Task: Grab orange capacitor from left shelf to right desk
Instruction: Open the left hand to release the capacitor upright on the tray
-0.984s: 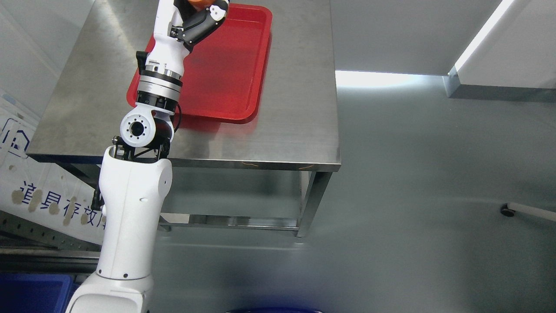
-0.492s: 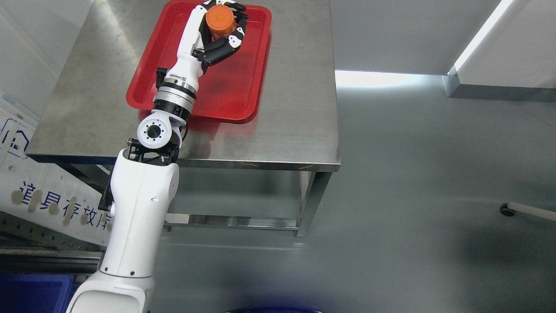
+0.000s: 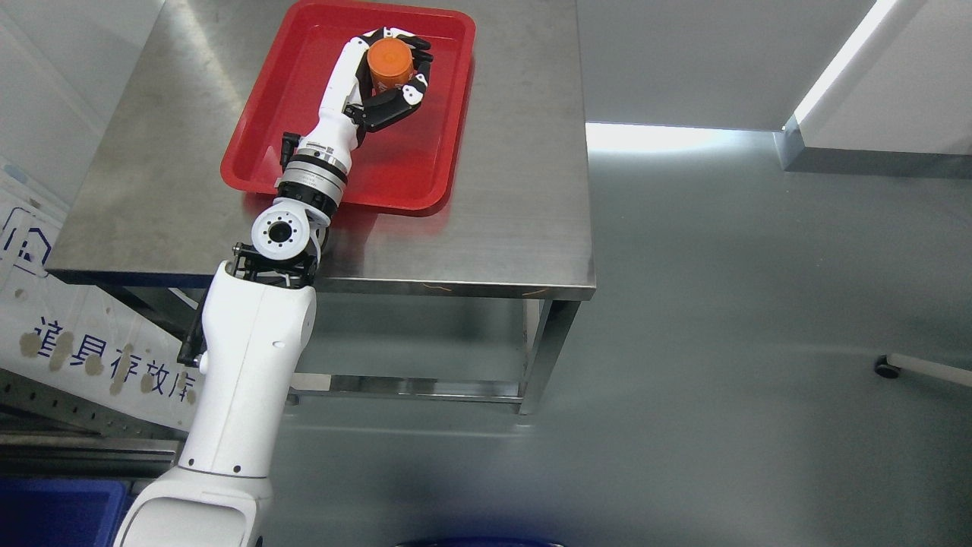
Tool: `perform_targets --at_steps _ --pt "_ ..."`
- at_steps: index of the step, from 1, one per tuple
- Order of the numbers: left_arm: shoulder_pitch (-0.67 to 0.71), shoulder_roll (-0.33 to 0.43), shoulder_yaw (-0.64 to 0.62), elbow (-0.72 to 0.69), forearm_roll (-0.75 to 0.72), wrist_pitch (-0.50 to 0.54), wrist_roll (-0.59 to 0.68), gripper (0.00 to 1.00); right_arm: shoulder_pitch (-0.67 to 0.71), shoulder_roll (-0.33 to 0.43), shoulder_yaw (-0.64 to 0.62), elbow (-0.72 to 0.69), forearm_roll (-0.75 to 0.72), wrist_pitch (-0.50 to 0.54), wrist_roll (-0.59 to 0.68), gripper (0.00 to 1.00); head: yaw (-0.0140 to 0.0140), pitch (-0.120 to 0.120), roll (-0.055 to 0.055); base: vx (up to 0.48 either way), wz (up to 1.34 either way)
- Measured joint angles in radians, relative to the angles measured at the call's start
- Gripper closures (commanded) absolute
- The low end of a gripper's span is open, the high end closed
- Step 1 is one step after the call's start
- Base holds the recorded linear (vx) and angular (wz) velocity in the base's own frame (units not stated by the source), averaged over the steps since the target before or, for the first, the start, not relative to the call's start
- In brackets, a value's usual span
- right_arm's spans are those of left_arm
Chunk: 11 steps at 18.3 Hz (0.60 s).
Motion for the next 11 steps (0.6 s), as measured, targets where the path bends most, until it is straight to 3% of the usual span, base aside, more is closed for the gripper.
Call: perform_targets --at_steps 1,2,3,4,9,11 --pt "-0.002 0.000 0.002 0.008 -0.004 0.000 0.000 0.81 0.000 0.000 0.000 0.000 0.000 0.000 0.000 0.00 0.0000 0.000 0.000 0.000 0.00" --pt "-0.003 0.000 0.004 0.017 -0.009 0.000 0.000 0.72 0.000 0.000 0.000 0.000 0.000 0.000 0.000 0.00 0.0000 0.000 0.000 0.000 0.00" --pt "-0.005 0.000 0.005 0.024 -0.012 0.000 0.000 0.49 0.000 0.000 0.000 0.000 0.000 0.000 0.000 0.00 0.0000 0.000 0.000 0.000 0.00" --pt "-0.008 0.000 0.007 0.031 -0.015 0.000 0.000 0.38 0.000 0.000 0.000 0.000 0.000 0.000 0.000 0.00 0.0000 0.000 0.000 0.000 0.00" --pt "-0.043 0.000 0.017 0.052 -0.023 -0.001 0.000 0.17 0.000 0.000 0.000 0.000 0.000 0.000 0.000 0.00 0.0000 0.000 0.000 0.000 0.00" --pt "-0.063 0.000 0.025 0.056 -0.024 -0.004 0.001 0.04 0.000 0.000 0.000 0.000 0.000 0.000 0.000 0.00 0.0000 0.000 0.000 0.000 0.00"
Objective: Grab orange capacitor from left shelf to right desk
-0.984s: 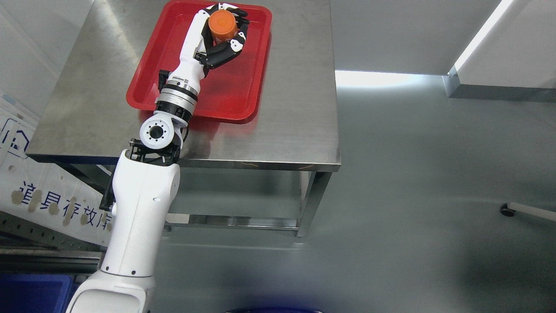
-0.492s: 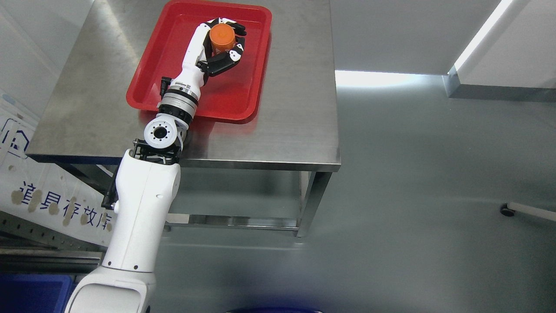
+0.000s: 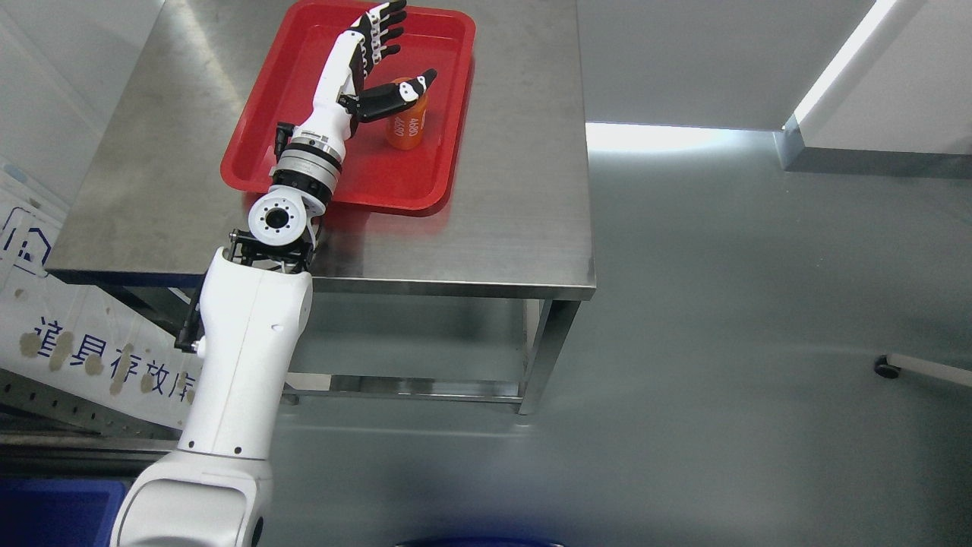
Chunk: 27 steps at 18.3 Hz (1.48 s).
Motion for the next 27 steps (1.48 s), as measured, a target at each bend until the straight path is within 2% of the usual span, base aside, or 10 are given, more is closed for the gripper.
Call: perform_targets --at_steps 1,6,10,14,18,22,27 --pt "-0.011 0.000 0.005 0.001 0.000 -0.001 0.000 0.00 0.000 0.000 0.000 0.000 0.000 0.000 0.000 0.00 0.0000 0.000 0.000 0.000 0.00" --pt "-0.065 0.000 0.066 -0.002 -0.001 -0.041 -0.005 0.00 0.000 0.000 0.000 0.000 0.000 0.000 0.000 0.00 0.0000 0.000 0.000 0.000 0.00" --pt "-0.050 0.000 0.163 -0.031 -0.001 -0.088 -0.006 0.00 0.000 0.000 0.000 0.000 0.000 0.000 0.000 0.00 0.0000 0.000 0.000 0.000 0.00" --pt "0.036 0.028 0.258 -0.110 0.000 -0.032 -0.009 0.00 0.000 0.000 0.000 0.000 0.000 0.000 0.000 0.00 0.0000 0.000 0.000 0.000 0.00" --pt "0.144 0.058 0.326 -0.187 0.001 -0.021 -0.001 0.00 0.000 0.000 0.000 0.000 0.000 0.001 0.000 0.00 0.0000 0.000 0.000 0.000 0.00" --pt "0.247 0.063 0.362 -0.244 0.000 -0.017 0.003 0.00 0.000 0.000 0.000 0.000 0.000 0.004 0.000 0.00 0.0000 0.000 0.000 0.000 0.00" --pt "0.309 0.054 0.385 -0.298 -0.008 -0.015 0.003 0.00 0.000 0.000 0.000 0.000 0.000 0.002 0.004 0.00 0.0000 0.000 0.000 0.000 0.00"
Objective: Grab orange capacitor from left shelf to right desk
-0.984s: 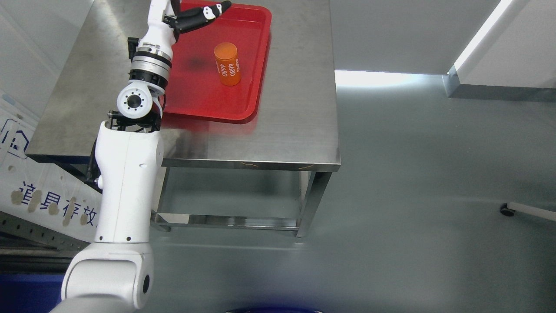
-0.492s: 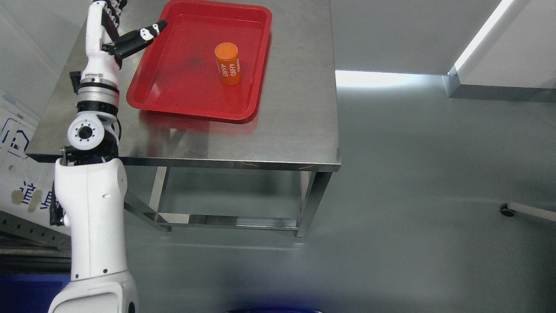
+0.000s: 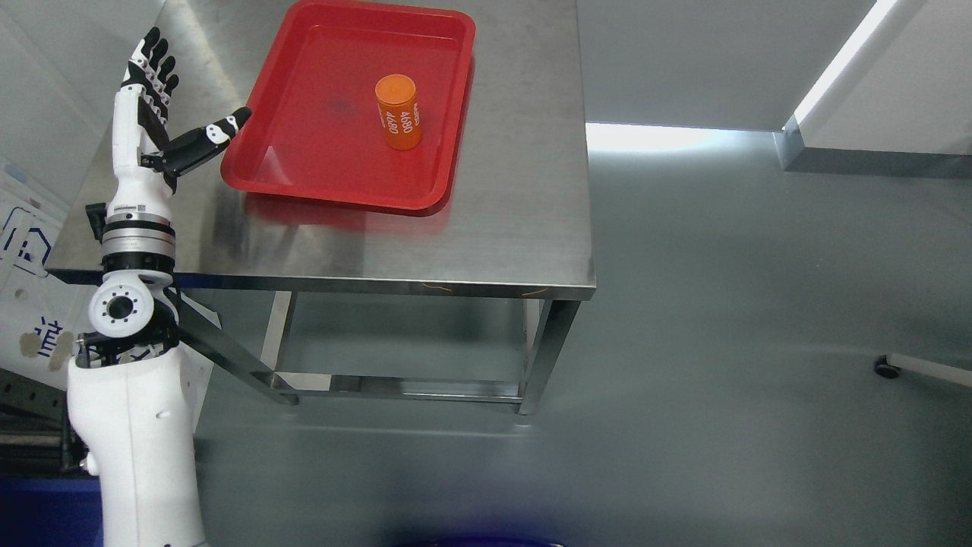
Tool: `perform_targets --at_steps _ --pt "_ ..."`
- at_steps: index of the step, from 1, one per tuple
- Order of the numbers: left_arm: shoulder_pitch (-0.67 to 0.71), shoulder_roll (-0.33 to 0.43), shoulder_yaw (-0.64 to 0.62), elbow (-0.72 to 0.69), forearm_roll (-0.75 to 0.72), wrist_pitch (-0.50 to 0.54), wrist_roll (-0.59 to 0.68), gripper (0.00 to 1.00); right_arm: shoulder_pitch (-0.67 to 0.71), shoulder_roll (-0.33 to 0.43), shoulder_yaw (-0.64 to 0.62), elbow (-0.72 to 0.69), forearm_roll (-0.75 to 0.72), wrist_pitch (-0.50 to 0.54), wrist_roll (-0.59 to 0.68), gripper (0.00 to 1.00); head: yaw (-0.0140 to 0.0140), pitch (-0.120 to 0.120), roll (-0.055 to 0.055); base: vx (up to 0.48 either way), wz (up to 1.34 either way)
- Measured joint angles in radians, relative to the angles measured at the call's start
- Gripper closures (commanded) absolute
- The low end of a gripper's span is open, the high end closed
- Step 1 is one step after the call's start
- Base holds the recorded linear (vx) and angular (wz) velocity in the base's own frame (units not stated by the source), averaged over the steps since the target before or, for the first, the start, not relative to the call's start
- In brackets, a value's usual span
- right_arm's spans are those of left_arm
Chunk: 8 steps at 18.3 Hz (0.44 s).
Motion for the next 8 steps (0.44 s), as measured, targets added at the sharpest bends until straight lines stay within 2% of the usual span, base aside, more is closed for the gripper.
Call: perform_targets --at_steps 8 --pt "0.037 -0.002 0.019 -0.053 -0.024 0.009 -0.003 0.00 0.000 0.000 0.000 0.000 0.000 -0.002 -0.004 0.00 0.0000 0.000 0.000 0.000 0.00"
